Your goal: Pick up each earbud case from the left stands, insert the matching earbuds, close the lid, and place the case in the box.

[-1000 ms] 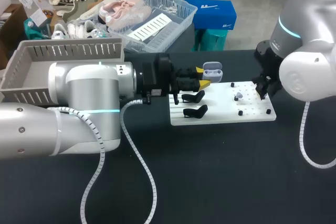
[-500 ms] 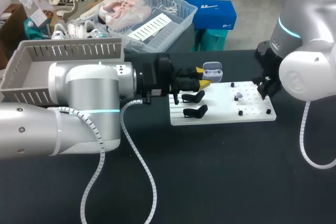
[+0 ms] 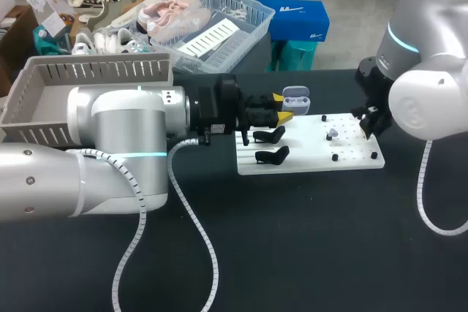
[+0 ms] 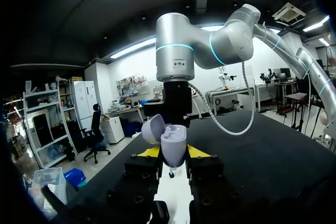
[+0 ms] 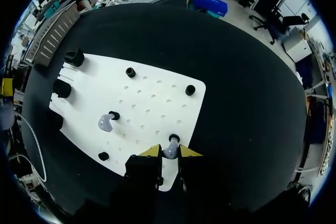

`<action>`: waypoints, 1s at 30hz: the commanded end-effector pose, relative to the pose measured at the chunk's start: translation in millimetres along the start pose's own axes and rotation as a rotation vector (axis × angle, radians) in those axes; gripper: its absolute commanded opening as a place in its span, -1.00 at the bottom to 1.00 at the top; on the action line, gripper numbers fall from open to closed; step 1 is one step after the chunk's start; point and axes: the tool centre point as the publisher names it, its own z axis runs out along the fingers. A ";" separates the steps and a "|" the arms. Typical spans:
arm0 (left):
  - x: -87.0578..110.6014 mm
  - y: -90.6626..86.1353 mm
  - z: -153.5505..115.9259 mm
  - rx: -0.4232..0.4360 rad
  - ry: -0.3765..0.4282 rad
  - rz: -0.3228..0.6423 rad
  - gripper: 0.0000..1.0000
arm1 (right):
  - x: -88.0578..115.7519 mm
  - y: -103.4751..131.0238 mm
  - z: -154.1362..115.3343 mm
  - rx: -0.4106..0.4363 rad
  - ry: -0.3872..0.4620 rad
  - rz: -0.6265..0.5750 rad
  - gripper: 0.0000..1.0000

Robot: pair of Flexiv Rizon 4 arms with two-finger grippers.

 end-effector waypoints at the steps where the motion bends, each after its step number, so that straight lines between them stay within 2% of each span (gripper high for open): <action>1: 0.4 -0.5 0.1 -0.004 -0.002 0.001 -1.00 | 3.1 0.1 -5.7 0.004 -0.005 0.015 -1.00; 14: 0.4 -0.5 0.1 -0.004 -0.002 0.001 -1.00 | 10.3 14.0 -49.6 0.006 -0.097 0.010 -1.00; 21: 0.4 -0.5 0.1 -0.004 -0.002 0.001 -1.00 | 8.1 29.7 -74.8 0.008 -0.134 -0.073 -1.00; 30: 0.4 -0.5 0.1 -0.004 -0.002 0.001 -1.00 | 8.1 29.7 -74.8 0.008 -0.134 -0.073 -1.00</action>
